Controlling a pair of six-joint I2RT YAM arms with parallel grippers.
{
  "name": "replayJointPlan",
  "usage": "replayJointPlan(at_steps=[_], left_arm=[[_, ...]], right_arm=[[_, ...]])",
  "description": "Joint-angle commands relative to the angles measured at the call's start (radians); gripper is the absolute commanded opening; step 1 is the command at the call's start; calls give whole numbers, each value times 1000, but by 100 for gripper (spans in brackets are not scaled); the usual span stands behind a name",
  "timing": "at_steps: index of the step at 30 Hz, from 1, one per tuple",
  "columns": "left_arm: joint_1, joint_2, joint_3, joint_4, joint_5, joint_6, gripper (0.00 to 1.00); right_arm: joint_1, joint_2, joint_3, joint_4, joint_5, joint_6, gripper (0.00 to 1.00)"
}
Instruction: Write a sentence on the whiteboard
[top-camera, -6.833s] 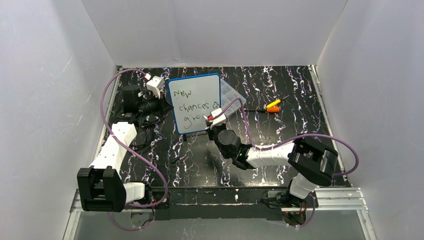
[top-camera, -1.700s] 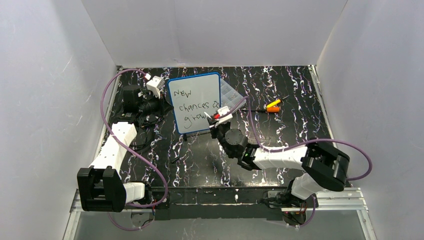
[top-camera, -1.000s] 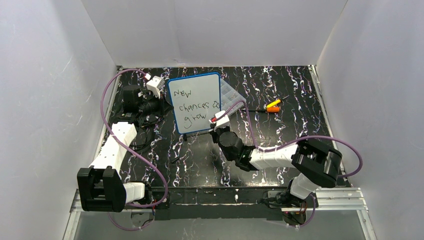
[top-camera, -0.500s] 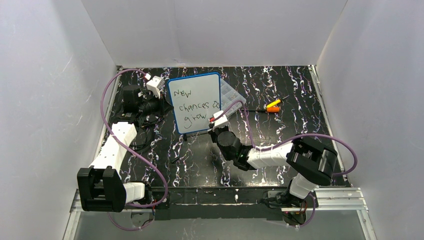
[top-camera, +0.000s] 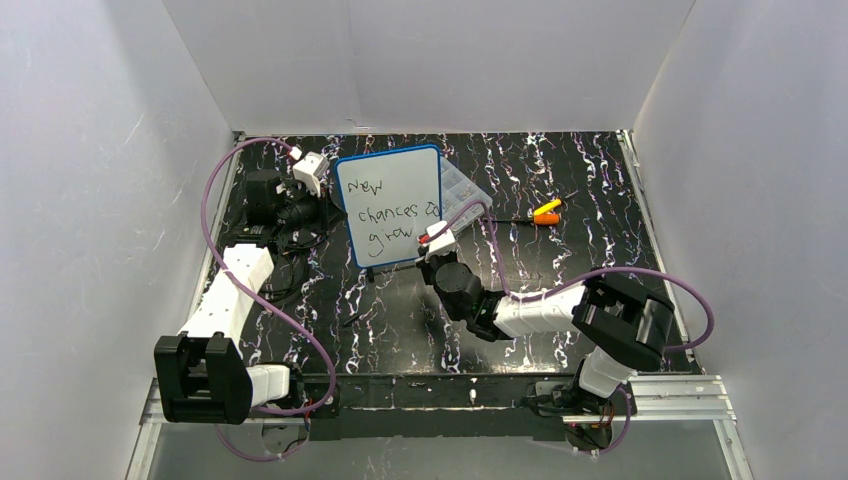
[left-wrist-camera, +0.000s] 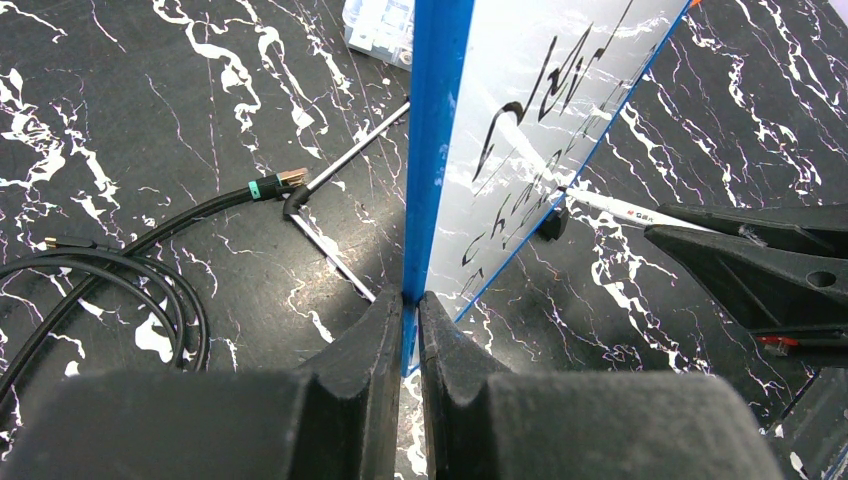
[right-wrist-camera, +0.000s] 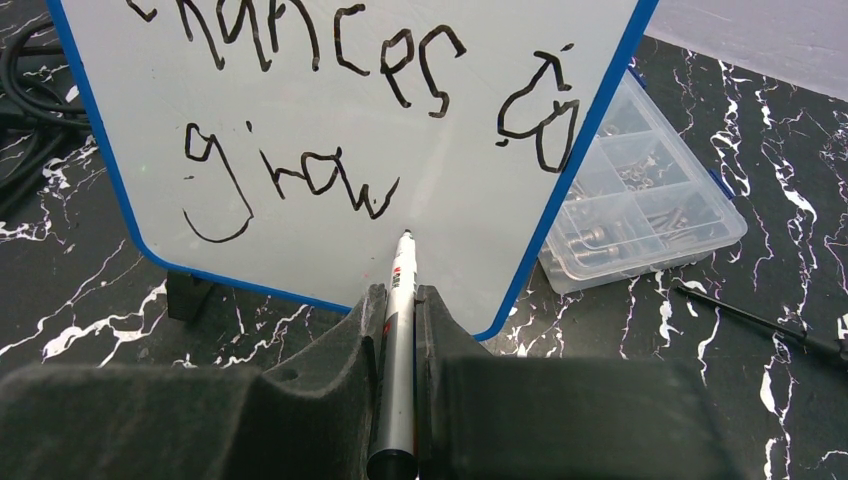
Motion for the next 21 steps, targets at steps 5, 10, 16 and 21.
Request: replayJointPlan(at_steps=[5, 10, 16, 21], left_arm=[[-3, -28, -14, 18, 31, -5, 0], [-4, -67, -45, -4, -18, -29, 15], [-3, -148, -91, -58, -77, -62, 48], [-3, -264, -161, -131, -105, -98, 61]], right_arm=[[-6, -24, 37, 42, 5, -3, 1], [-6, -161, 21, -131, -98, 52, 1], [-6, -355, 75, -505, -188, 111, 1], [-6, -498, 108, -740, -183, 127, 1]])
